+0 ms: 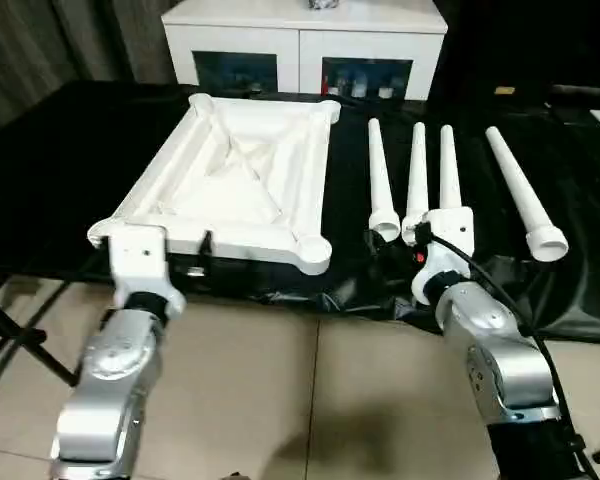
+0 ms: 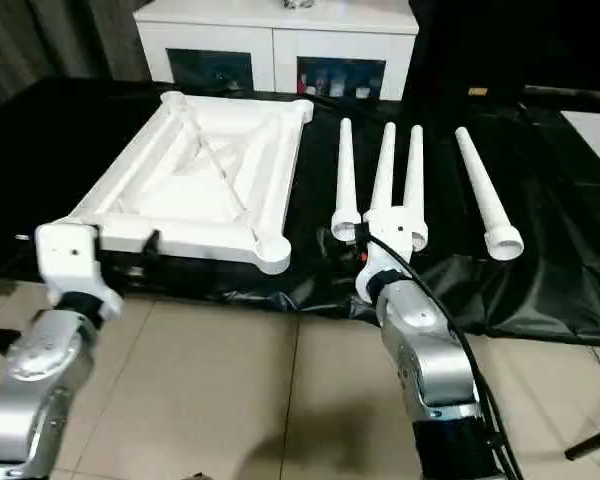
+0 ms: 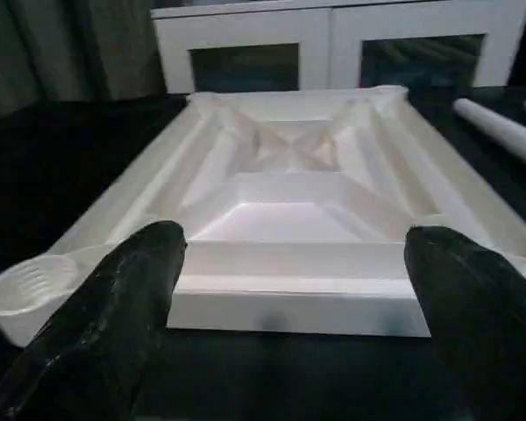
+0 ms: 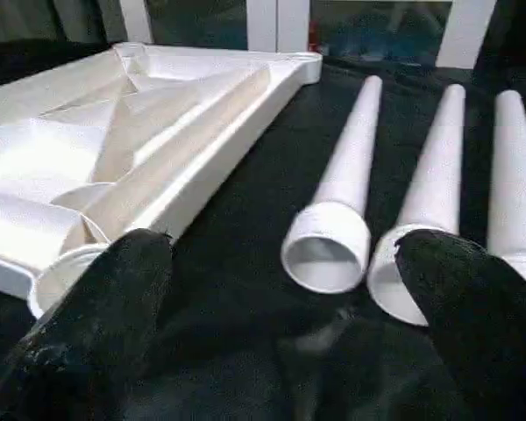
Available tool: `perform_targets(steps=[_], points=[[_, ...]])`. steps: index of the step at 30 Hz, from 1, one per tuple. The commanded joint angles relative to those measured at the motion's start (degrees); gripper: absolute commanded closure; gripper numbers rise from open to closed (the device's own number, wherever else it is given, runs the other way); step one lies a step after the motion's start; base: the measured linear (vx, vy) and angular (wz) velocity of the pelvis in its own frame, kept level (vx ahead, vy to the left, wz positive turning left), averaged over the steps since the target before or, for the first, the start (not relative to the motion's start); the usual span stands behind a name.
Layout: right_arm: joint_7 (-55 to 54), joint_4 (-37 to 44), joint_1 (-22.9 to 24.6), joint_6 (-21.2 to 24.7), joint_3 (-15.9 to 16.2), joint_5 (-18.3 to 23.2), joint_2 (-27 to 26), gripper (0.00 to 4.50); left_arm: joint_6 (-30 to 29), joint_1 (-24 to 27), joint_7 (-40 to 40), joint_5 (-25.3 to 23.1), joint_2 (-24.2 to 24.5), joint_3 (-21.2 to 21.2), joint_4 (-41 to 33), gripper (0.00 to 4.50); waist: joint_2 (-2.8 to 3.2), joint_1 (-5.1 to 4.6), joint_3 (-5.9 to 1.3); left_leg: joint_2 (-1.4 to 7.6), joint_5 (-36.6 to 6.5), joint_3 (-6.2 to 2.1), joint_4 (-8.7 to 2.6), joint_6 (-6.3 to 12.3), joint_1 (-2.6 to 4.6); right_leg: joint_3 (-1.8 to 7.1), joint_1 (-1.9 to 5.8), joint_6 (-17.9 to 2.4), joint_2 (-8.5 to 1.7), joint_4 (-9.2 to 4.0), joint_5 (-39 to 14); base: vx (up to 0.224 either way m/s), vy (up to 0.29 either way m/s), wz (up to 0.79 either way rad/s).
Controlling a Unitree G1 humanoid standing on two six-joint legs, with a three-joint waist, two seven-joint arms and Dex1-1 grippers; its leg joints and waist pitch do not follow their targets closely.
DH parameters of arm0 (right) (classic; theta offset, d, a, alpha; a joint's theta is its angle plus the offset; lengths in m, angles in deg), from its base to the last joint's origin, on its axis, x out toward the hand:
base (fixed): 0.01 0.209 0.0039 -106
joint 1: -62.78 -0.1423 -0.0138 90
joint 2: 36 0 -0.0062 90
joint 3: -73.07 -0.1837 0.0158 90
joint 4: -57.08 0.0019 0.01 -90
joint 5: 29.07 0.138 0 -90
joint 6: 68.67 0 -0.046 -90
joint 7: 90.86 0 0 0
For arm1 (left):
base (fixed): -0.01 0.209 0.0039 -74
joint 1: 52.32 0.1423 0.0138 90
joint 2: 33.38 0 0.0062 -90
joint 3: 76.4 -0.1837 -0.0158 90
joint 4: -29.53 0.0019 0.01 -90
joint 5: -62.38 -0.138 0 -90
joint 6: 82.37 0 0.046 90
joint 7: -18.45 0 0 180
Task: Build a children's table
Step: Move to table
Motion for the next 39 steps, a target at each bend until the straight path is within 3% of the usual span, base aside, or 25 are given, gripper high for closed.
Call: perform_targets(steps=[1, 2, 3, 6, 7, 8, 9, 11, 13, 17, 18, 20, 22, 25, 27, 29, 30, 31, 32, 33, 35, 36, 37, 38, 39], points=[[-0.20, 1.01, 0.02, 1.16, -0.49, -0.10, -0.25, 0.00, -0.40, -0.15, 0.04, -0.30, -0.07, -0.07, -0.12, 0.04, -0.49, 0.56, -2.24, 2.58, -1.37, -0.57, -3.10, 4.05, -0.34, 5.65, 2.81, 10.06, -8.30, -8.50, -19.50, 0.000, 0.000, 0.00], [-0.28, 0.91, -0.09, 1.58, -0.57, -0.08, -0.25, 0.00, -0.40, -0.36, 0.10, -0.47, -0.09, -0.22, -0.19, 0.04, 0.54, -0.25, -2.65, 4.17, -4.20, 0.48, -3.17, 0.68, 2.80, 6.81, 0.31, 12.83, -5.35, -9.55, -20.52, 0.000, 0.000, 0.00], [-0.23, 0.70, -0.31, 1.87, -0.62, -0.05, -0.24, 0.00, -0.54, -0.51, 0.23, -0.33, -0.17, -0.24, -0.35, 0.04, 0.41, -0.52, -2.22, 3.97, -7.41, 1.48, -3.39, -1.99, 3.90, 6.72, -0.31, 13.47, -3.34, -9.48, -22.02, 0.000, 0.000, 0.00], [-0.08, 0.35, -0.64, 1.86, -0.50, -0.21, -0.13, 0.00, -0.52, -0.52, 0.40, 0.07, -0.55, 0.04, -0.51, 0.04, 0.42, -0.65, -2.69, 6.77, -9.46, 1.54, -4.14, -2.95, 5.67, 6.93, -1.97, 12.06, -3.23, -8.08, -17.54, -0.035, 0.031, -0.41], [-0.10, 0.29, -0.69, 1.84, -0.48, -0.26, -0.12, 0.00, -0.54, -0.51, 0.40, 0.04, -0.56, 0.06, -0.53, 0.04, 0.40, -0.55, -2.95, 6.39, -8.87, 1.93, -3.76, -3.02, 5.54, 7.41, -1.96, 11.63, -3.19, -7.78, -15.67, 0.042, 0.056, -0.52], [-0.15, -0.13, -1.05, 1.62, -0.28, -0.63, -0.07, 0.00, -0.71, -0.44, 0.29, -0.19, -0.61, 0.19, -0.63, 0.04, -2.55, 0.19, -3.13, 1.24, -4.09, 1.60, -3.16, -1.17, -1.32, 7.98, 4.03, 10.89, -5.35, -5.62, -5.30, 0.042, 0.056, -0.52], [-0.02, -0.43, -1.33, 1.46, 0.01, -0.87, 0.00, 0.00, -0.82, -0.41, 0.10, -0.37, -0.62, 0.30, -0.69, 0.04, -1.31, 0.40, -3.67, 1.26, -0.92, 0.99, -3.31, 0.51, -1.97, 8.60, 4.21, 11.39, -6.31, -6.17, -2.93, 0.074, 0.047, -0.36], [0.37, -0.66, -1.47, 1.33, 0.73, -1.24, 0.13, 0.00, -0.85, -0.43, -0.02, -0.45, -0.61, 0.43, -0.75, 0.04, -0.60, -0.91, -4.20, 2.66, 3.43, -0.49, -3.09, 2.52, -1.11, 7.81, 3.00, 9.65, -5.92, -5.23, 7.51, 0.000, 0.000, 0.00], [0.56, -0.68, -1.45, 1.33, 1.06, -1.46, 0.16, 0.00, -0.85, -0.45, 0.01, -0.46, -0.61, 0.47, -0.78, 0.04, -0.23, -1.58, -4.16, 3.91, 4.27, -0.99, -3.14, 2.56, -0.63, 7.44, 2.62, 6.08, -6.15, -4.75, 10.62, 0.000, 0.000, 0.00], [0.91, -0.61, -1.29, 1.06, 2.50, -2.01, -0.52, 0.00, -0.78, -0.18, -0.11, -0.66, -0.74, 0.73, -1.26, 0.04, -0.68, -1.78, -2.98, 4.20, -7.02, -0.39, -4.42, 1.16, 1.15, 7.74, 3.02, 0.31, -6.86, -6.05, -5.22, 0.000, 0.000, 0.00], [0.90, -0.56, -1.37, 1.04, 2.56, -2.04, -0.58, 0.00, -0.81, -0.14, -0.12, -0.71, -0.76, 0.77, -1.31, 0.04, -0.58, -1.82, -2.37, 4.09, -11.45, 0.04, -5.06, 1.43, 2.14, 7.64, 2.97, -0.66, -6.87, -7.15, -13.68, 0.000, 0.000, 0.00], [1.00, -0.60, -1.59, 0.82, 2.48, -2.02, -0.65, 0.00, -0.85, -0.10, -0.15, -0.78, -0.80, 0.84, -1.43, 0.04, -0.79, -2.20, -0.59, 3.60, -22.77, 0.75, -5.60, 1.42, 5.64, 6.95, 1.87, -0.67, -6.66, -9.62, -33.97, 0.000, 0.000, 0.00], [1.16, -0.76, -1.76, 0.56, 2.26, -2.16, -0.62, 0.00, -0.85, -0.02, -0.06, -0.73, -0.73, 0.92, -1.60, 0.04, -0.98, -2.23, -0.63, 3.18, -25.16, 0.94, -5.65, 1.66, 7.57, 6.23, 1.97, 0.25, -6.98, -10.76, -38.60, 0.000, 0.000, 0.00], [1.07, -1.08, -1.78, 0.43, 1.96, -2.39, -0.47, 0.00, -0.84, 0.10, 0.11, -0.58, -0.76, 1.01, -1.71, 0.04, -0.61, -2.23, -1.36, 4.47, -21.80, 0.01, -7.68, 2.28, 6.39, 5.86, 4.35, -1.57, -7.33, -9.20, -28.25, 0.045, 0.033, -0.05], [0.93, -1.20, -1.88, 0.49, 1.68, -2.37, -0.49, 0.00, -0.83, 0.23, 0.27, -0.53, -0.83, 1.10, -1.80, 0.04, -0.72, -2.72, -1.84, 4.60, -20.16, 0.33, -8.06, 3.27, 7.13, 5.79, 4.59, -6.36, -7.34, -7.92, -18.84, 0.066, 0.029, -0.04], [0.91, -1.23, -1.91, 0.42, 1.68, -2.43, -0.48, 0.00, -0.76, 0.32, 0.36, -0.51, -0.91, 1.23, -1.83, 0.04, -1.14, -2.09, -2.12, 2.23, -15.92, 1.80, -6.73, 4.46, 5.68, 7.09, 6.99, -9.91, -7.88, -8.48, -18.15, 0.079, 0.011, 0.03], [0.92, -1.24, -1.90, 0.38, 1.68, -2.43, -0.50, 0.00, -0.75, 0.31, 0.38, -0.55, -0.94, 1.24, -1.81, 0.04, -1.59, -1.43, -2.18, 0.94, -10.98, 1.97, -5.38, 5.78, 3.95, 8.25, 8.95, -10.49, -8.22, -9.26, -20.78, 0.102, 0.006, 0.05], [0.94, -1.24, -1.89, 0.32, 1.68, -2.45, -0.50, 0.00, -0.75, 0.30, 0.41, -0.55, -0.96, 1.26, -1.79, 0.04, -1.53, -0.88, -2.29, 0.55, -8.69, 1.87, -4.70, 6.41, 3.38, 8.78, 9.71, -10.59, -8.58, -9.66, -22.10, 0.121, 0.009, 0.08], [1.05, -1.20, -1.83, 0.33, 1.70, -2.39, -0.50, 0.00, -0.73, 0.30, 0.43, -0.59, -0.99, 1.24, -1.77, 0.04, -1.11, -0.28, -2.52, 0.34, -4.34, 1.36, -4.31, 7.30, 2.75, 8.78, 10.44, -10.44, -7.72, -9.57, -20.92, 0.121, 0.009, 0.08], [1.12, -1.17, -1.79, 0.44, 1.63, -2.27, -0.57, 0.00, -0.71, 0.30, 0.44, -0.61, -1.03, 1.21, -1.77, 0.04, -0.87, -0.22, -2.74, 0.59, -3.11, 1.19, -4.80, 7.31, 3.19, 8.18, 10.13, -10.15, -6.88, -9.03, -18.12, 0.127, 0.018, 0.13], [1.30, -1.09, -1.67, 0.58, 1.49, -2.10, -0.72, 0.00, -0.66, 0.32, 0.53, -0.72, -1.16, 1.04, -1.74, 0.04, 0.33, -1.60, -3.47, 3.95, 1.03, -1.46, -7.04, 9.58, 8.13, 4.88, 5.96, -7.90, -4.50, -4.71, -6.53, 0.163, 0.027, 0.14], [1.48, -1.05, -1.62, 0.39, 1.48, -2.06, -0.70, 0.00, -0.63, 0.34, 0.59, -0.77, -1.19, 0.93, -1.72, 0.04, 1.22, -3.60, -3.51, 12.19, 0.70, -5.73, -7.84, 7.59, 17.02, 3.23, -4.04, -1.76, -5.60, 1.38, -9.26, 0.204, -0.007, 0.00], [1.48, -1.05, -1.62, 0.39, 1.48, -2.06, -0.70, 0.00, -0.63, 0.34, 0.59, -0.77, -1.19, 0.93, -1.72, 0.04, -0.10, -4.44, -4.01, 12.91, 10.46, -6.02, -6.65, 7.61, 17.69, 2.69, -7.38, 4.84, -7.51, 4.35, -4.52, 0.193, -0.066, -0.28], [1.60, -1.05, -1.61, 0.22, 1.50, -2.08, -0.69, 0.00, -0.61, 0.34, 0.64, -0.79, -1.18, 0.89, -1.69, 0.04, -0.99, -4.65, -3.25, 8.90, 12.35, -2.09, -6.99, 9.07, 15.01, 2.69, -7.63, 4.27, -7.85, 3.81, 2.88, 0.193, -0.066, -0.28], [1.70, -0.95, -1.61, 0.14, 1.72, -2.35, -0.55, 0.00, -0.57, 0.34, 0.71, -0.81, -1.15, 0.88, -1.67, 0.04, -1.59, -4.81, -3.19, 5.42, 9.75, 0.51, -6.48, 9.04, 14.40, 2.57, -6.83, 1.81, -7.45, 1.60, 6.60, 0.168, -0.074, -0.35]])
